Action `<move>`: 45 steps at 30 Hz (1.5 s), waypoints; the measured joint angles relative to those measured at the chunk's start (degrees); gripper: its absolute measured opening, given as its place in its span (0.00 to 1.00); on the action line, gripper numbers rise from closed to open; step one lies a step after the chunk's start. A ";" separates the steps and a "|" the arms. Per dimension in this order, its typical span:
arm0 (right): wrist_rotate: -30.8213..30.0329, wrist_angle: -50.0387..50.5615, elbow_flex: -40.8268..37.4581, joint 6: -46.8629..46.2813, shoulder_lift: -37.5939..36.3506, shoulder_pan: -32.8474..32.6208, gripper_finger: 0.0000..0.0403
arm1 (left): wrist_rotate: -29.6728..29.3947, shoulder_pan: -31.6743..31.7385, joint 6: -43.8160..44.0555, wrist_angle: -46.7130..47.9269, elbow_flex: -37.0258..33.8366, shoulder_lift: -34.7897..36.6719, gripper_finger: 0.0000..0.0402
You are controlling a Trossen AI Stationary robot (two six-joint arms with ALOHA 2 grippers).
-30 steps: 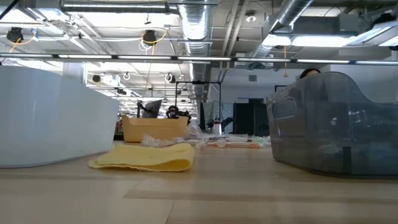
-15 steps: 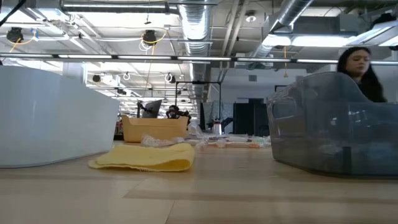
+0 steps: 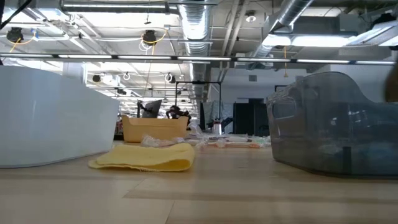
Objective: Pick & Place Toothbrushes
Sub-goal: Put the blue toothbrush into the black bin
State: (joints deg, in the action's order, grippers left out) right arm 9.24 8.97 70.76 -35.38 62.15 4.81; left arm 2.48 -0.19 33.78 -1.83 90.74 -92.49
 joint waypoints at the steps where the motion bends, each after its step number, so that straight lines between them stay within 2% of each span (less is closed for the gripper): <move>1: -0.48 -0.02 0.00 0.08 0.00 -0.09 0.63 | -0.02 0.07 0.00 -0.15 0.00 0.00 0.05; 16: -0.78 -0.21 0.03 0.57 1.89 -0.29 0.63 | 0.07 1.46 1.31 -3.59 0.00 -2.16 0.05; 20: -0.77 -0.47 0.00 0.42 1.92 -0.29 0.60 | 0.09 1.46 1.27 -3.66 0.02 -2.56 0.05; 24: -0.77 -1.10 0.00 0.42 1.63 -0.29 0.52 | 0.11 1.46 1.27 -3.93 0.02 -2.58 0.05; 37: -0.60 -1.98 0.00 -0.22 1.44 -0.29 0.15 | 0.35 1.44 1.20 -3.84 0.02 -2.58 0.05; 40: -0.44 -1.97 0.00 -0.22 1.44 -0.29 0.07 | 0.34 1.44 0.90 -3.89 0.02 -2.58 0.07; 42: -0.38 -1.92 0.00 -0.22 1.44 -0.29 0.04 | 0.35 1.44 0.87 -3.87 0.02 -2.56 0.10; 45: -0.35 -1.92 0.00 -0.72 1.44 -0.29 0.05 | 0.31 1.44 0.87 -3.70 0.02 -2.54 0.15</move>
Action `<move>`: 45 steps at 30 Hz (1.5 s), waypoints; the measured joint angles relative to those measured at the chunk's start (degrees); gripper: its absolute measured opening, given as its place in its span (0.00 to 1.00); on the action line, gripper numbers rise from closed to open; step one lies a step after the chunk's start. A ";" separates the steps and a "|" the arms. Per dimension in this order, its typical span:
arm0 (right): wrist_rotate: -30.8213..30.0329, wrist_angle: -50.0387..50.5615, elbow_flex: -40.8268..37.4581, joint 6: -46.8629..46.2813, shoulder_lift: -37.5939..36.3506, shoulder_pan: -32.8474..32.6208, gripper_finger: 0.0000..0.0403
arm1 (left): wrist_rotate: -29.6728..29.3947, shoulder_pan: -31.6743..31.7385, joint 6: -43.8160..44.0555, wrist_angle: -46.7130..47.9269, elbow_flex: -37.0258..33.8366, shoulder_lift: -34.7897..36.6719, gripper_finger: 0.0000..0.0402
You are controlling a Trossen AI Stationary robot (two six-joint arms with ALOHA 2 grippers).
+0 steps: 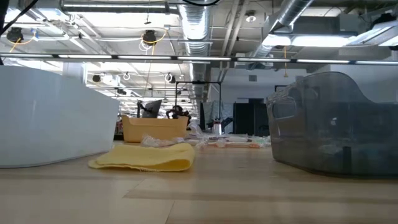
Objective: Pick & Place Toothbrushes
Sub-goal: Put the blue toothbrush into the black bin
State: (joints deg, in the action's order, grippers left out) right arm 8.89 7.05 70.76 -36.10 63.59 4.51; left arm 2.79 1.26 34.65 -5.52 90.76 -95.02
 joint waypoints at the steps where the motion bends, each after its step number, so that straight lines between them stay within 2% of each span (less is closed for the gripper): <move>1: 0.02 0.00 0.00 -0.39 0.00 0.00 0.06 | -0.02 0.00 0.06 0.04 0.00 0.00 0.16; 5: 0.04 0.06 0.00 -1.00 0.00 0.00 0.09 | -0.25 0.00 0.18 0.18 0.00 0.00 0.21; 10: 0.04 0.24 0.00 -1.00 0.00 0.00 0.04 | -0.25 0.01 0.28 0.18 0.00 0.00 0.24; 16: 0.02 0.31 0.00 -1.22 -0.06 0.00 0.07 | 0.09 0.72 0.12 0.61 0.07 1.28 0.31; 28: 0.04 2.88 0.04 -0.82 -2.97 0.15 0.04 | 0.22 1.75 -6.48 8.96 0.04 5.76 0.47; 36: 0.03 11.24 0.01 2.18 -5.81 -1.65 0.04 | 0.22 2.10 -10.41 14.67 -0.02 8.75 0.47; 45: 0.04 21.56 0.00 6.99 -7.00 -8.88 0.05 | -1.18 2.58 -11.96 17.64 -0.02 11.15 0.43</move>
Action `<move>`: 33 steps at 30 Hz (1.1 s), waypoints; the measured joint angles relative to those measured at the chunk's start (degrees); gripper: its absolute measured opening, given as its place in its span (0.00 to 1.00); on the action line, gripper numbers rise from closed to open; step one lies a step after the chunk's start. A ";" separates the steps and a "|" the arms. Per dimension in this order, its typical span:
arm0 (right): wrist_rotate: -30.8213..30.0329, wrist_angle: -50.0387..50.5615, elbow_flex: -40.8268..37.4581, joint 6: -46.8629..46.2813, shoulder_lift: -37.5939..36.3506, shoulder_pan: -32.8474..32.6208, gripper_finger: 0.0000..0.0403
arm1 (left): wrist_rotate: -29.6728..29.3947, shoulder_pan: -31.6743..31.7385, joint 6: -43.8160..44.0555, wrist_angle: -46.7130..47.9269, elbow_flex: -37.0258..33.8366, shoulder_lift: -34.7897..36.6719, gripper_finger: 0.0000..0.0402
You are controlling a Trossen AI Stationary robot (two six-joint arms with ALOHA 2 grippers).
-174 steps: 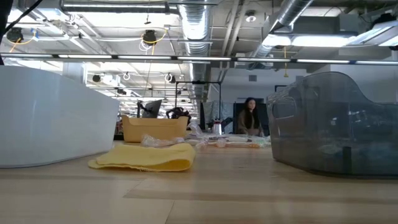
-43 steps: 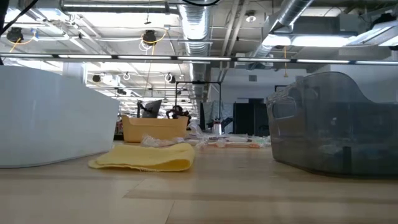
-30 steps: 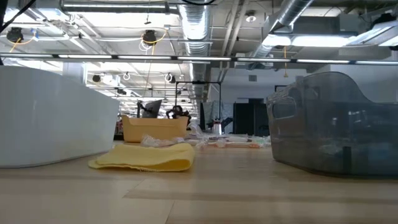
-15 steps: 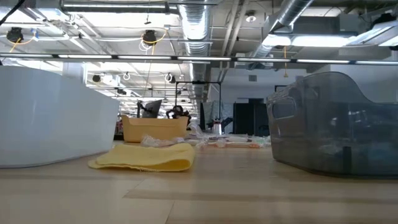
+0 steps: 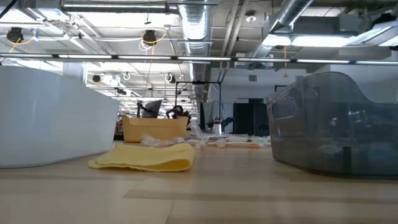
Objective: Pick & Place Toothbrushes
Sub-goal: Put the blue toothbrush into the black bin
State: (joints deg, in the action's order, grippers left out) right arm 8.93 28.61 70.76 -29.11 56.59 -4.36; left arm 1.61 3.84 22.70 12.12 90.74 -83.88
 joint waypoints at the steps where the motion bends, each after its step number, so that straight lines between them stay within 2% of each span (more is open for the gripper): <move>1: -0.01 1.30 0.00 0.87 0.02 -1.08 0.05 | -0.13 0.00 0.00 -0.20 0.00 0.10 0.43; 6: -0.02 6.26 0.04 8.58 1.22 -6.31 0.04 | -0.13 0.00 0.03 0.04 0.00 0.02 0.43; 11: -0.28 15.01 0.07 11.74 3.42 -9.59 0.04 | -0.13 -0.22 0.17 0.20 0.00 0.00 0.42; 23: -6.22 32.24 0.00 23.96 19.00 -15.16 0.04 | -0.75 -0.52 1.81 0.68 -1.82 0.00 0.41; 27: -6.51 32.84 0.00 27.11 25.23 -17.32 0.04 | 0.49 -0.90 5.30 0.87 -4.59 -0.02 0.42; 33: -11.27 31.46 0.00 31.21 32.39 -21.52 0.04 | 1.63 -3.28 8.31 0.87 -8.82 -0.07 0.41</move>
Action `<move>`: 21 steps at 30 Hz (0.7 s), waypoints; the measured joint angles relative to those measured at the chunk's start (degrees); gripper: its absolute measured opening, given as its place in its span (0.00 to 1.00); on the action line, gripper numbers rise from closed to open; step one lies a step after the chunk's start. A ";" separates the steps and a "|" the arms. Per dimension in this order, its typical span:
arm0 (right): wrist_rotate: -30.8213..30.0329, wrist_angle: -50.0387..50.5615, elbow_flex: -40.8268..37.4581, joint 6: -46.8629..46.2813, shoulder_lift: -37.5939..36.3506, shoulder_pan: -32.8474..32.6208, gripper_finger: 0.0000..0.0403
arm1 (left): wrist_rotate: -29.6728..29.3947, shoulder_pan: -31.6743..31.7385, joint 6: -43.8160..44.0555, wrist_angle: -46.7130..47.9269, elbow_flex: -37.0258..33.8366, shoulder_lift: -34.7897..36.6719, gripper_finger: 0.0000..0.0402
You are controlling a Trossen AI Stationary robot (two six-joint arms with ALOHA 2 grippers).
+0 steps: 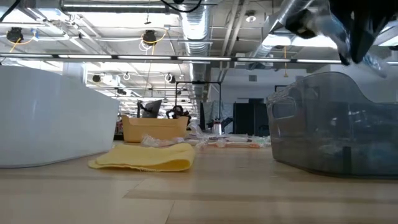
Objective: Pick & Place Toothbrushes
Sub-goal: Put the blue toothbrush into the black bin
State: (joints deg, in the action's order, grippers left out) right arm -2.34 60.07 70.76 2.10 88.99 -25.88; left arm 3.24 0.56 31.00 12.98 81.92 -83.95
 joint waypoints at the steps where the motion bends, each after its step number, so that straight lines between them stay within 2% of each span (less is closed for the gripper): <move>1: -0.49 -0.35 0.00 0.03 1.08 -0.54 0.04 | -0.06 -0.43 0.00 -0.05 -0.42 -0.02 0.41; 9: -0.68 -5.67 0.02 -1.28 7.92 -4.51 0.04 | -2.36 -2.79 0.00 -1.54 -2.02 0.00 0.40; 21: -2.49 -7.09 -0.17 -3.58 9.73 -2.28 0.04 | -3.06 -4.44 -0.13 -2.49 -2.06 0.00 0.40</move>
State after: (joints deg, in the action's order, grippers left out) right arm -4.83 52.97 70.59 -1.48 98.72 -28.16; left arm 0.18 -3.88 30.87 10.50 79.85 -83.94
